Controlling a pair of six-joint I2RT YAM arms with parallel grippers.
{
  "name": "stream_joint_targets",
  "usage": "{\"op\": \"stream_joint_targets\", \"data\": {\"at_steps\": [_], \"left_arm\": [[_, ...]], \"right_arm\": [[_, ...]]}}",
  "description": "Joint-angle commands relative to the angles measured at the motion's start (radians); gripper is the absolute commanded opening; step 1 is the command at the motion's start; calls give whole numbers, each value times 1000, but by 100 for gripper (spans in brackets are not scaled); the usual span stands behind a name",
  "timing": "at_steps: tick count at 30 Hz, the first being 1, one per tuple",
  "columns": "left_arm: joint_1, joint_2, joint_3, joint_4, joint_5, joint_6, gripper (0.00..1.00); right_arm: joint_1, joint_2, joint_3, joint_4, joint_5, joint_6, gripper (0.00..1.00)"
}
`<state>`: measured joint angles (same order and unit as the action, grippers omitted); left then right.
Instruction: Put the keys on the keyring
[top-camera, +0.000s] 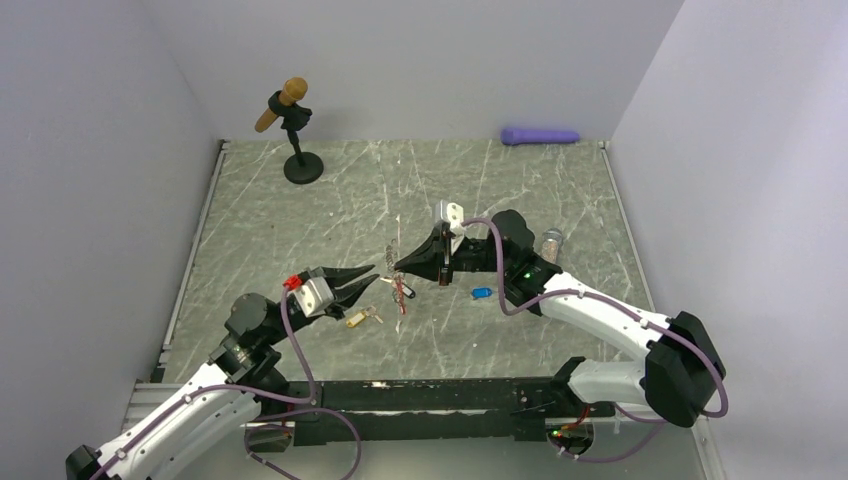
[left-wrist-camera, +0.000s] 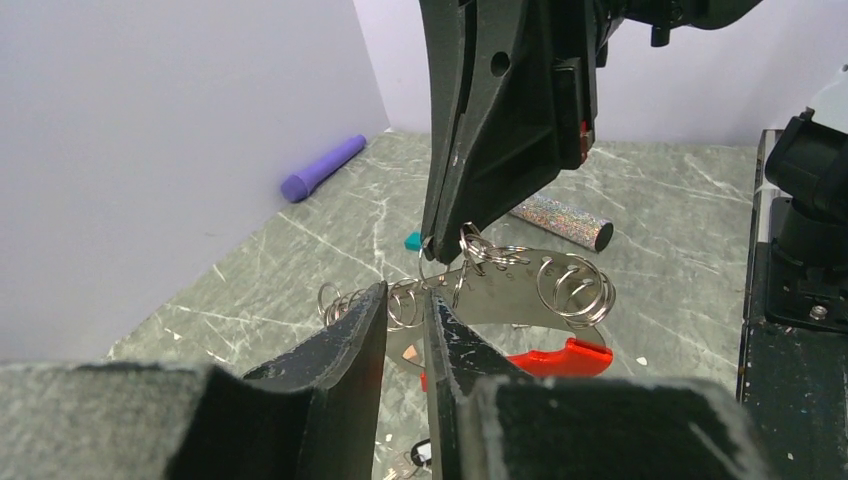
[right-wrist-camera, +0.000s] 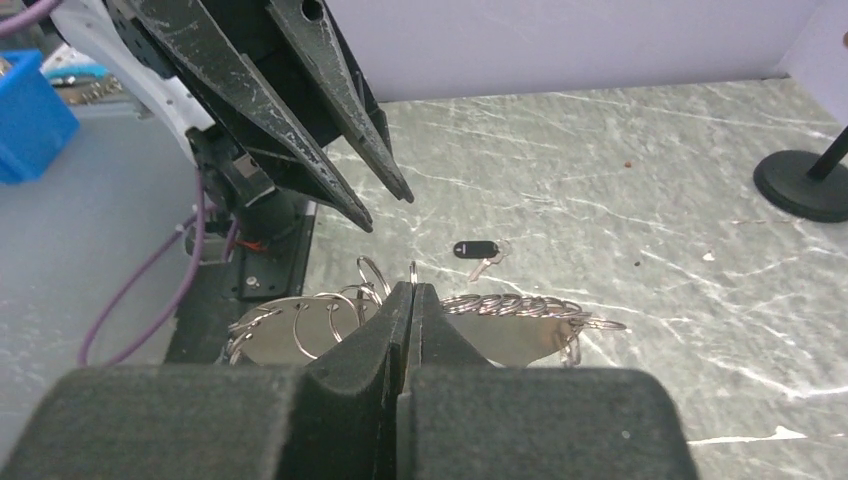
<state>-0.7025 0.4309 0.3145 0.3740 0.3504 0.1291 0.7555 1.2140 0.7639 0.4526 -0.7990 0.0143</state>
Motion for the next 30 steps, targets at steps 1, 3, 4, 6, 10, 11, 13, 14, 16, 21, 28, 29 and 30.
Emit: {"op": "stream_joint_targets", "data": {"at_steps": [1,3,4,6,10,11,13,14,16,21,28,29,30], "left_arm": [[10,13,5,-10,-41,-47,26],[16,29,9,-8,-64,-63,25],[22,37,10,-2,-71,-73,26],[34,50,8,19,-57,-91,26],[62,71,-7,95,9,-151,29],[67,74,-10,115,19,-170,30],[76,80,-16,143,44,-191,31],[80,85,-18,152,51,-198,32],[85,92,-17,165,70,-207,32],[91,116,-11,186,118,-223,32],[95,139,-9,217,171,-239,33],[95,141,-9,220,176,-241,33],[96,142,-9,223,180,-242,33]], "right_arm": [[-5,4,-4,128,1,125,0],[-6,5,-4,138,-7,137,0],[-5,4,-5,139,-6,138,0],[-5,4,-5,140,-7,137,0],[-5,2,-12,145,-11,132,0],[-5,1,-14,149,-12,131,0],[-6,1,-19,154,-15,129,0],[-6,1,-21,155,-16,128,0],[-6,0,-22,156,-19,124,0],[-6,-2,-27,161,-23,122,0],[-6,-1,-25,164,-23,120,0],[-5,0,-26,164,-23,119,0],[-5,0,-25,163,-23,117,0]]}}
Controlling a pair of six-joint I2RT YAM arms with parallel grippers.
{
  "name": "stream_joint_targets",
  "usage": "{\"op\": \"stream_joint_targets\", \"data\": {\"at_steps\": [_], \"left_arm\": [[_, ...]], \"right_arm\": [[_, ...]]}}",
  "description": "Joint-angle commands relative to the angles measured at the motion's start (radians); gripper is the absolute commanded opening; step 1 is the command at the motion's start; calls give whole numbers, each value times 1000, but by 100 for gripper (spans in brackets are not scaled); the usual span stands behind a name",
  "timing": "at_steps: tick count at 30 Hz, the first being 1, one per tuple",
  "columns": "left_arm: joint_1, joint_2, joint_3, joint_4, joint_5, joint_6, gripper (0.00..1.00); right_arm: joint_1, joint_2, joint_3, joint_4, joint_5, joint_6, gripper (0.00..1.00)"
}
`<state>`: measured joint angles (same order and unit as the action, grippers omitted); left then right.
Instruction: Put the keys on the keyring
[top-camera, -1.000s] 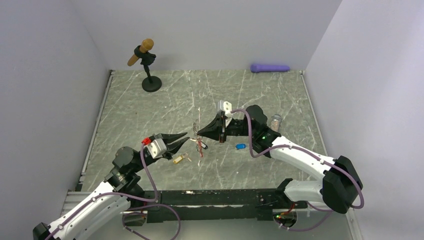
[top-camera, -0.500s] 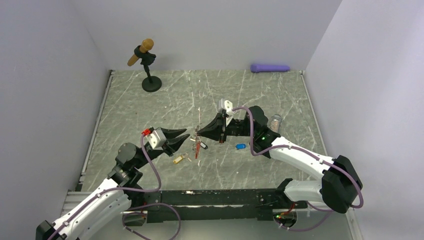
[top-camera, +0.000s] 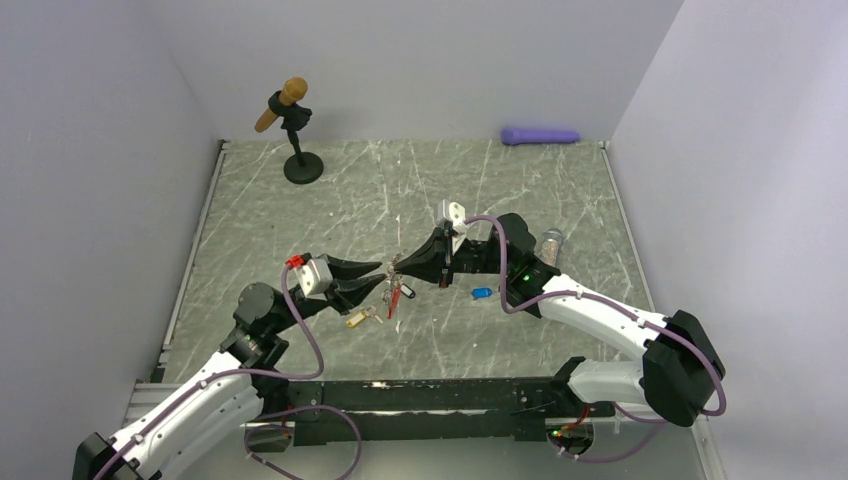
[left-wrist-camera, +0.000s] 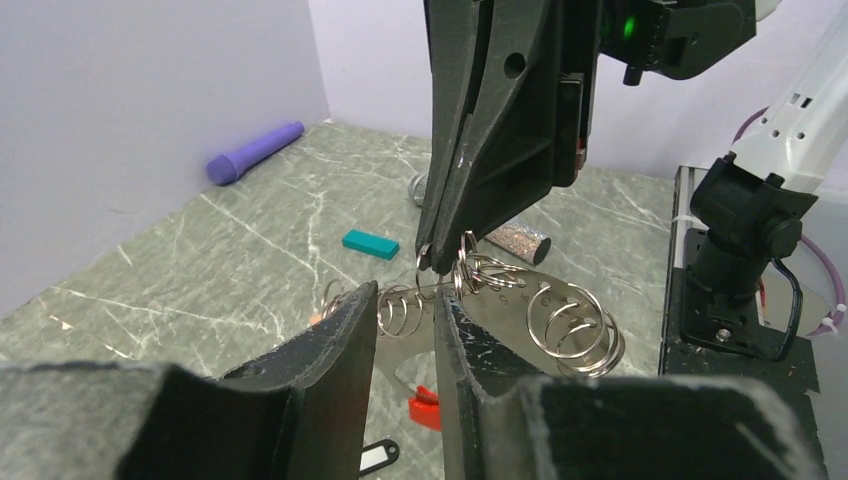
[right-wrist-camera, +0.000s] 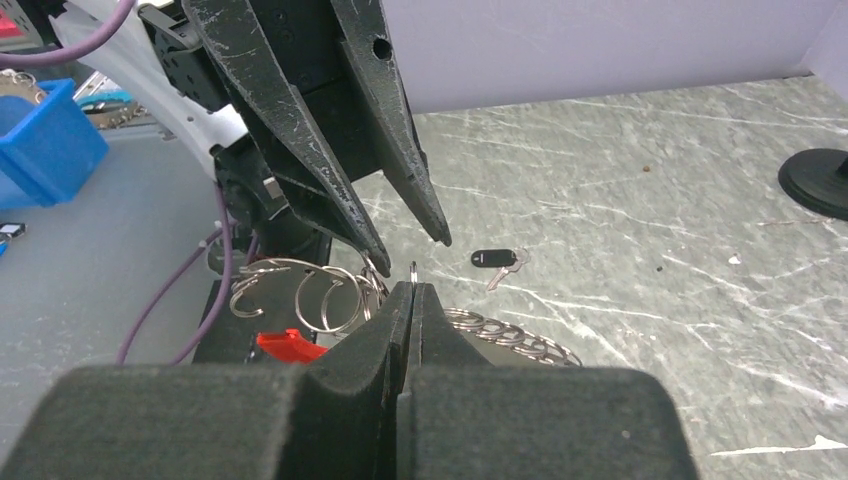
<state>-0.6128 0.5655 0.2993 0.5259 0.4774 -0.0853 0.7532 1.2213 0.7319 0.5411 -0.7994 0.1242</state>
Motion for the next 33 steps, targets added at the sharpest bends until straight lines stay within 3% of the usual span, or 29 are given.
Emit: {"op": "stream_joint_targets", "data": {"at_steps": [1,26,33], "left_arm": [[6,10,7,75,57,-29,33],[9,113,9,215,96,-90,26],[10,135,20,206,137,-91,19]], "right_arm": [[-3,-6,8,74,-23,6,0],[2,14,-3,116,-43,16,0],[2,17,1,125,-43,15,0]]}}
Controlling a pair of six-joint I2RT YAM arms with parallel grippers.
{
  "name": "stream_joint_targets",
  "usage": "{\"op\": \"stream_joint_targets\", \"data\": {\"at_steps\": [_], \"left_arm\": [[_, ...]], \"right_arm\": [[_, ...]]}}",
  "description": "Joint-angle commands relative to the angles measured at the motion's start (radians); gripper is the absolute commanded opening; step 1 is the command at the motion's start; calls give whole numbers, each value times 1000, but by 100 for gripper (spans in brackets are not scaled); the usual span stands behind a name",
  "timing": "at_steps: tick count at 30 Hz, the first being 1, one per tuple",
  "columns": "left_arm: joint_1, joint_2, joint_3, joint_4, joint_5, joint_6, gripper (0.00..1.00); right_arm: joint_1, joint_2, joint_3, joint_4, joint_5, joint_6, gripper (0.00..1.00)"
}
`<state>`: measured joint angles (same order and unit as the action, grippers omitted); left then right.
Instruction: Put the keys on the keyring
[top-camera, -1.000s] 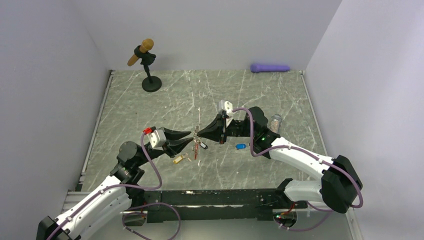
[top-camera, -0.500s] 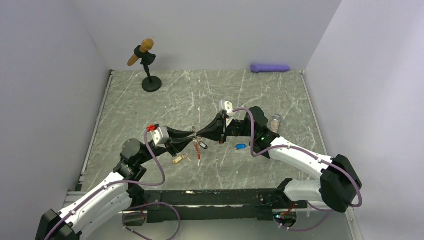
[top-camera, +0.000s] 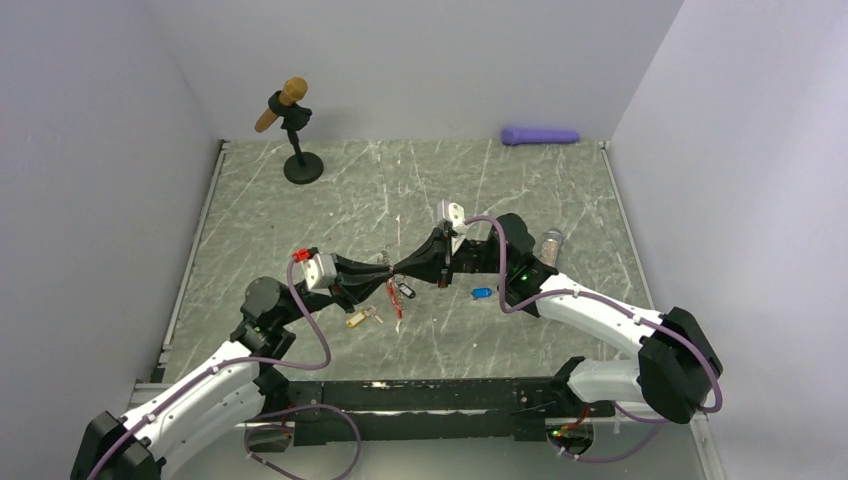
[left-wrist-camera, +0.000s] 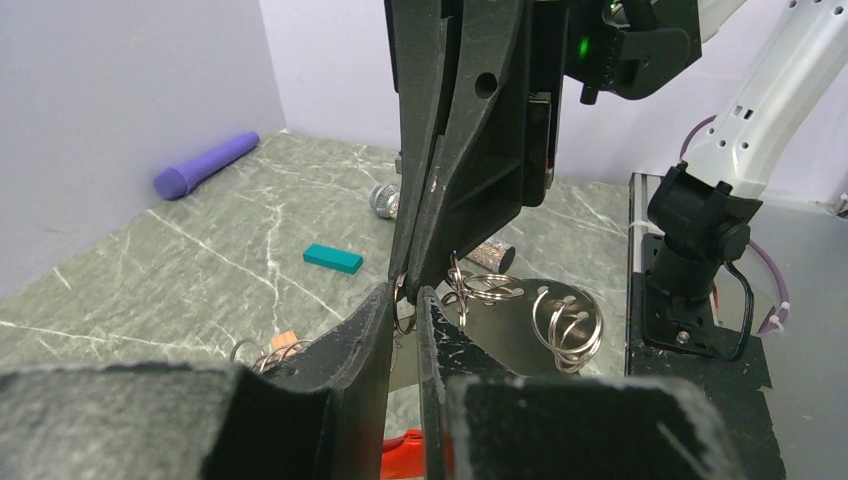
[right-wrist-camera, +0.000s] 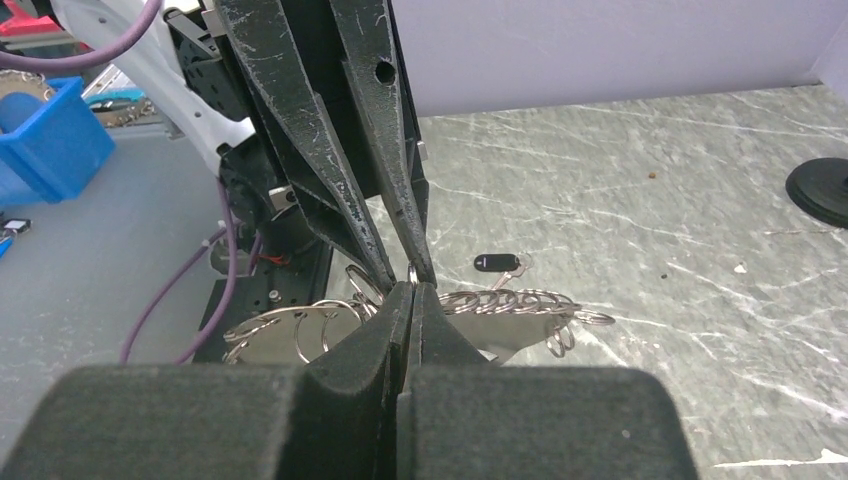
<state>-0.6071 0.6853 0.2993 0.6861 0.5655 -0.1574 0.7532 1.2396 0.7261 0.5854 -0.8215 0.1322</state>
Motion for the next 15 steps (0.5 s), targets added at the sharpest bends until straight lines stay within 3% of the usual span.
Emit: {"op": "stream_joint_targets", "data": {"at_steps": [1,15], "left_arm": [[4,19,21,45,53,-19,19],[9,-3,26,-43,19,21,13]], "right_arm": [[3,0,7,82,-21,6,0],[3,-4,10,72,-26,-1,0]]}}
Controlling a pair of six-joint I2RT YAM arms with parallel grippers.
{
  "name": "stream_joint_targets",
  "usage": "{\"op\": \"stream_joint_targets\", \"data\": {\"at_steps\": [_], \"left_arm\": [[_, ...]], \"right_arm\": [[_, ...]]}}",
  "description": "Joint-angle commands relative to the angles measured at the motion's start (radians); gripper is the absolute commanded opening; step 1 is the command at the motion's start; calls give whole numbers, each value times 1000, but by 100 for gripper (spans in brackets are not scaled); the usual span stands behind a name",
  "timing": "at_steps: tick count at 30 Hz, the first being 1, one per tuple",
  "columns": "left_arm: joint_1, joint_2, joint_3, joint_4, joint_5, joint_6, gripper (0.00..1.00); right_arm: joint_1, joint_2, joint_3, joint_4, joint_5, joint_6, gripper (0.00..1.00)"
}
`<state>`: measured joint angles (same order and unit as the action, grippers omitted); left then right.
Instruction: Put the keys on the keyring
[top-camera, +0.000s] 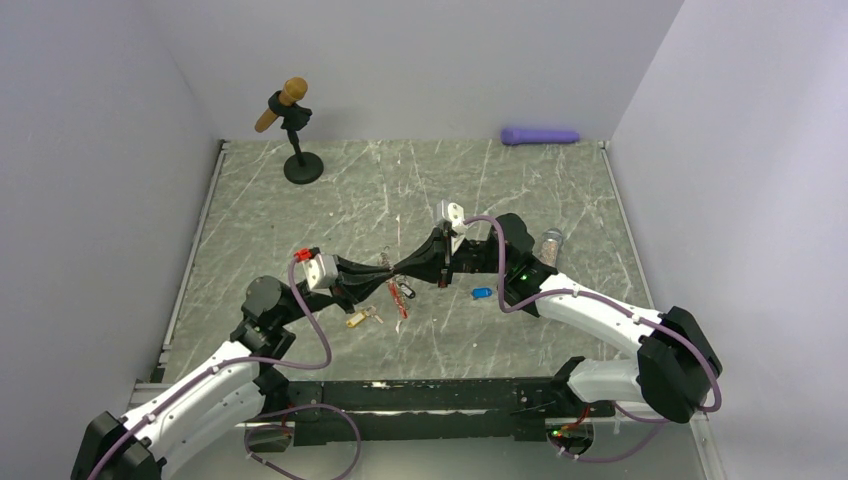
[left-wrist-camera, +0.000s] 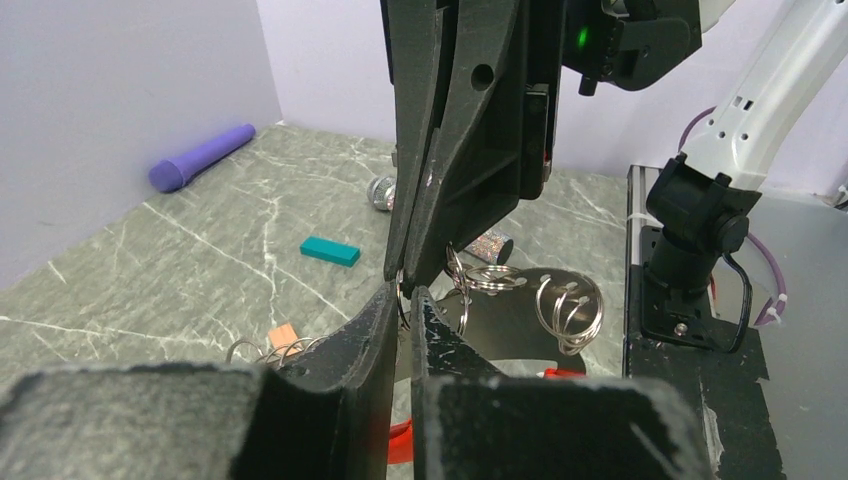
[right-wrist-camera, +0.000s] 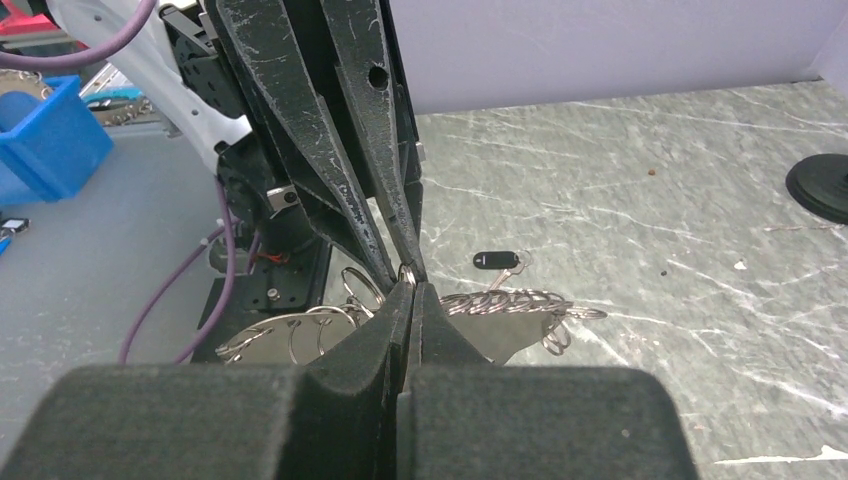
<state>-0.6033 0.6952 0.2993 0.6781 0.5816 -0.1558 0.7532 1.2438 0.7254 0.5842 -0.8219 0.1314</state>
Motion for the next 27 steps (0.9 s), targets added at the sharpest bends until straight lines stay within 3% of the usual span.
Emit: {"op": "stream_joint_targets", "data": {"at_steps": [1,12,19,22,27], "left_arm": [[6,-16,26,-42,0,22,12],[13,-1,27,-16,10,8,0],[13,7,23,5,22,-3,0],[13,-34,17,-39,-4,46,0],[13,-100,64,-269,4,245,0]], "right_arm": [[2,-8,11,72,-26,0,0],[3,-8,7,81,-31,5,0],[3,-13,1,88,-37,7,0],[2,-22,-7,74,-43,-14,17],[1,-39,0,-19,-81,-117,39]]}}
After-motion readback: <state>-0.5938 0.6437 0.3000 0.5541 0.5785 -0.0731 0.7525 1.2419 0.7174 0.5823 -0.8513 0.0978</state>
